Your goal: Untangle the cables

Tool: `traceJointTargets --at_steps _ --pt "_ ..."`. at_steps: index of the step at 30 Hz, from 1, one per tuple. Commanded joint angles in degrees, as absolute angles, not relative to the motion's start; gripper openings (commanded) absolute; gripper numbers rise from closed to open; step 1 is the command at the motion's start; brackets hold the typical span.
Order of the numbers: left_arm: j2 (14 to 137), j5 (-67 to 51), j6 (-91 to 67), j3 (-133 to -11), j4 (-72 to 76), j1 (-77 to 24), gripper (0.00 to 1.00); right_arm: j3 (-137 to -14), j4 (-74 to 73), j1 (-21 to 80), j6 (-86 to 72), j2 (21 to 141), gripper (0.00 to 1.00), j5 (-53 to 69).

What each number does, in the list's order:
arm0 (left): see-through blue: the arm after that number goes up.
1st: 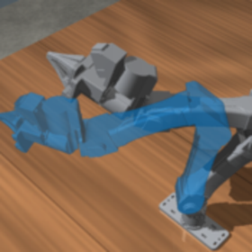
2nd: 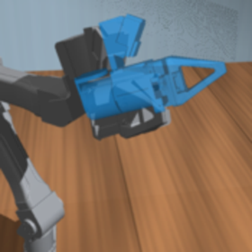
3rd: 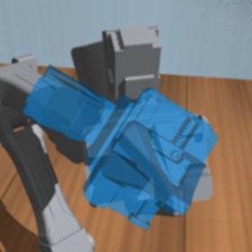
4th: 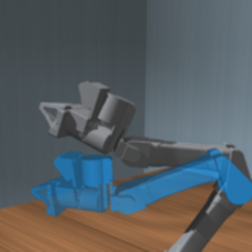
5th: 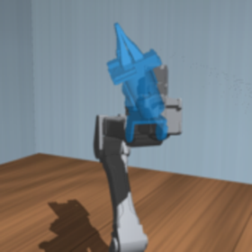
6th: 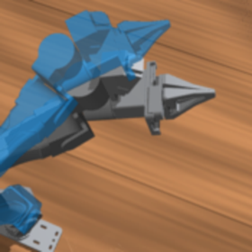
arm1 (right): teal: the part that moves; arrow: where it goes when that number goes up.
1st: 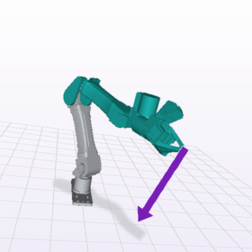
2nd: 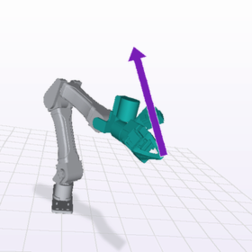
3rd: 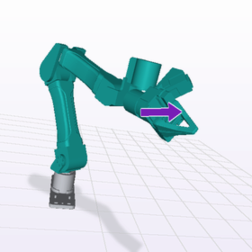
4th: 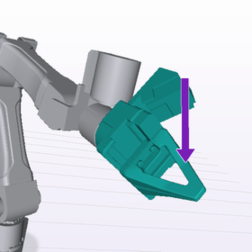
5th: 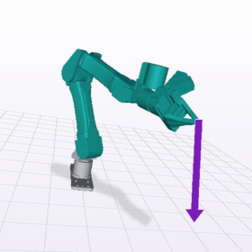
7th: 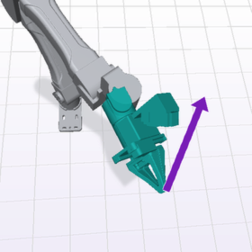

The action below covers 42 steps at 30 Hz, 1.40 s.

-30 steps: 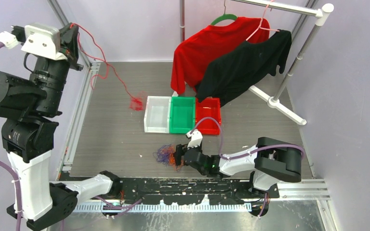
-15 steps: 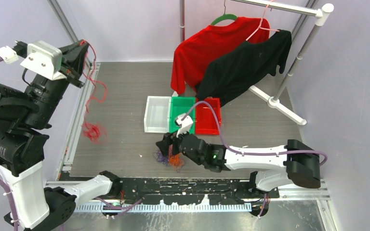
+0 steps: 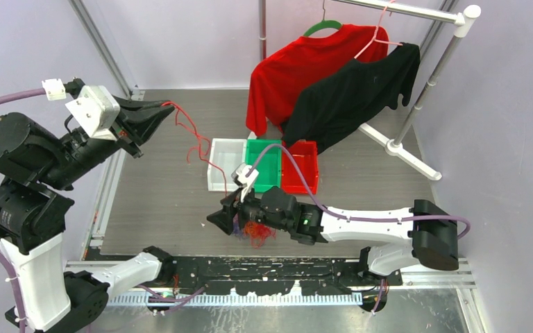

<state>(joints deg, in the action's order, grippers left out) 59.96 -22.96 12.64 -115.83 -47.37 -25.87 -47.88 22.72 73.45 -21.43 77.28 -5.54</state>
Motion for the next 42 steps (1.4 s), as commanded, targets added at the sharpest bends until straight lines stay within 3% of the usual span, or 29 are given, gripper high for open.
traceJointTargets --at_steps 1,5,10,15,17,20,24,30,35,42 --pt "60.25 -29.05 9.1 -118.23 -46.67 -25.75 0.0 -46.62 29.0 70.85 -22.32 76.65 0.62 -5.58" --pt "60.73 -30.05 7.86 -118.63 -46.14 -25.76 0.0 -45.78 29.33 68.96 -24.44 76.62 0.41 -5.19" --pt "60.9 -29.8 7.73 -118.89 -45.63 -25.75 0.0 -44.46 29.8 68.13 -25.44 76.91 0.32 -6.19" --pt "61.16 -29.73 7.73 -120.17 -45.56 -25.75 0.0 -44.26 29.67 67.93 -26.38 78.48 0.29 -6.25" --pt "61.25 -29.66 7.68 -120.57 -45.61 -25.75 0.0 -44.36 30.02 67.94 -26.66 79.11 0.34 -4.66" --pt "61.33 -29.79 7.78 -120.8 -45.69 -25.76 0.0 -44.41 30.82 67.98 -26.98 79.24 0.55 -0.58" --pt "61.11 -29.95 8.15 -120.85 -45.92 -25.76 0.0 -42.38 31.36 68.03 -27.0 78.17 0.67 1.92" --pt "60.85 -30.27 8.67 -120.48 -45.97 -25.8 0.0 -37.45 28.15 67.94 -26.46 72.07 0.68 -6.73" --pt "60.91 -30.27 9.05 -120.19 -45.75 -25.75 0.0 -34.32 30.72 68.3 -24.29 67.74 0.67 -2.54" --pt "61.32 -30.41 8.46 -120.15 -44.93 -25.83 0.0 -41.99 27.06 70.66 -17.31 73.69 0.67 -4.08"
